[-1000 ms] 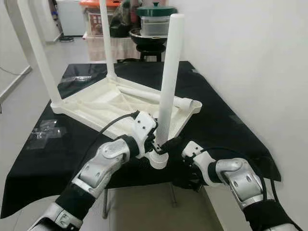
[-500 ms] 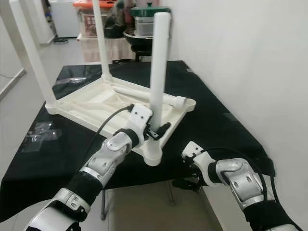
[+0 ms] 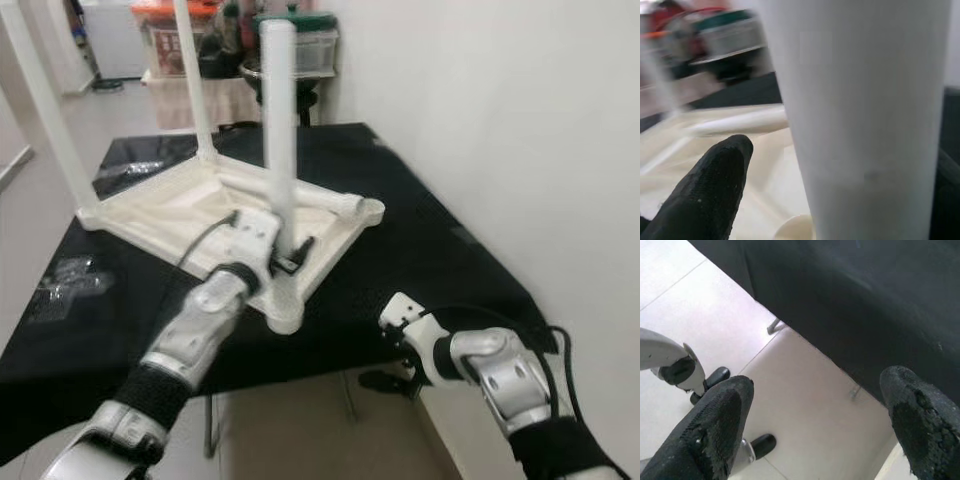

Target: Building children table

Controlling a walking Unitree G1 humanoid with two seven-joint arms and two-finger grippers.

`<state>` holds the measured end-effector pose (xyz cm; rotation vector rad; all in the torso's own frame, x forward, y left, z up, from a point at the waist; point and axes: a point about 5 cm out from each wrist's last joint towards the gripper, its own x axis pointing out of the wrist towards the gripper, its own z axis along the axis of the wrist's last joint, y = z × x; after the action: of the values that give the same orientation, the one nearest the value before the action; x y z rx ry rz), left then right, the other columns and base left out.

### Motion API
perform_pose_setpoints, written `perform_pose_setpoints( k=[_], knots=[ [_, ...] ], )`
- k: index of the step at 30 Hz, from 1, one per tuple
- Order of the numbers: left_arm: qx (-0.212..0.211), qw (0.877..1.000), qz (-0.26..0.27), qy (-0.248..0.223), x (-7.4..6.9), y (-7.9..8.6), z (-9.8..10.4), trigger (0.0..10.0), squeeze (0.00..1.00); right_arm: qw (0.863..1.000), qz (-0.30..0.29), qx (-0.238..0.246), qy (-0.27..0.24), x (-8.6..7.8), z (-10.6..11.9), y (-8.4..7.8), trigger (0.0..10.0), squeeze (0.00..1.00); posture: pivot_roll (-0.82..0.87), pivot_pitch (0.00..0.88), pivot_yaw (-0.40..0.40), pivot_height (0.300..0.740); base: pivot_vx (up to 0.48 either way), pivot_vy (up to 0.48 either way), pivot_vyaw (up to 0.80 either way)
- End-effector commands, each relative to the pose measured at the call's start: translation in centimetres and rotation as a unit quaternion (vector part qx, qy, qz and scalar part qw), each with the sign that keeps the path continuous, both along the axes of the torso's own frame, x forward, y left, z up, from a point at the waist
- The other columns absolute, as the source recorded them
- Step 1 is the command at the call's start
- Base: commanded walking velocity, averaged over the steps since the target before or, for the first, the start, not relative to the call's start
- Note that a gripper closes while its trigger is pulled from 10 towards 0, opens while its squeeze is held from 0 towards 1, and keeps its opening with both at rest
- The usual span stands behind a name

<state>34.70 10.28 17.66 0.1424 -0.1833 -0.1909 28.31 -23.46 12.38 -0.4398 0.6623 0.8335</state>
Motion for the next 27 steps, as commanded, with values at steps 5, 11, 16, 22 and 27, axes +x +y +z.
perform_pose_setpoints(
  k=[5,11,16,22,27],
  knots=[
    [0.017,0.993,0.12,0.004,-0.5,6.5,-0.2,10.0,0.0,1.0,0.006,0.008,0.008,-0.2,-0.3,0.5,10.0,0.0,-0.05,0.0,-0.021,0.74,0.0,0.0,0.0],
    [0.05,0.976,0.213,0.008,-1.5,13.3,-0.3,10.0,0.0,1.0,0.009,0.015,0.008,-0.1,-0.4,1.0,10.0,0.0,-0.04,0.0,-0.025,0.74,0.0,0.0,0.0],
    [0.059,0.971,0.232,0.009,-1.6,14.6,-0.1,10.0,0.0,1.0,0.013,0.016,0.01,-0.3,-0.4,1.1,10.0,0.0,-0.05,0.0,-0.024,0.74,0.0,0.0,0.0],
    [0.063,0.967,0.246,0.015,-2.2,15.0,-0.3,10.0,0.0,1.0,0.01,0.014,0.011,-0.5,-0.2,0.7,10.0,0.0,-0.06,0.0,-0.026,0.74,0.0,0.0,0.0],
    [0.072,0.964,0.257,0.009,-2.3,16.5,0.0,10.0,0.0,1.0,0.01,0.015,0.011,-0.4,-0.1,0.7,10.0,0.0,-0.06,0.0,-0.027,0.74,0.0,0.0,0.0]
  ],
)
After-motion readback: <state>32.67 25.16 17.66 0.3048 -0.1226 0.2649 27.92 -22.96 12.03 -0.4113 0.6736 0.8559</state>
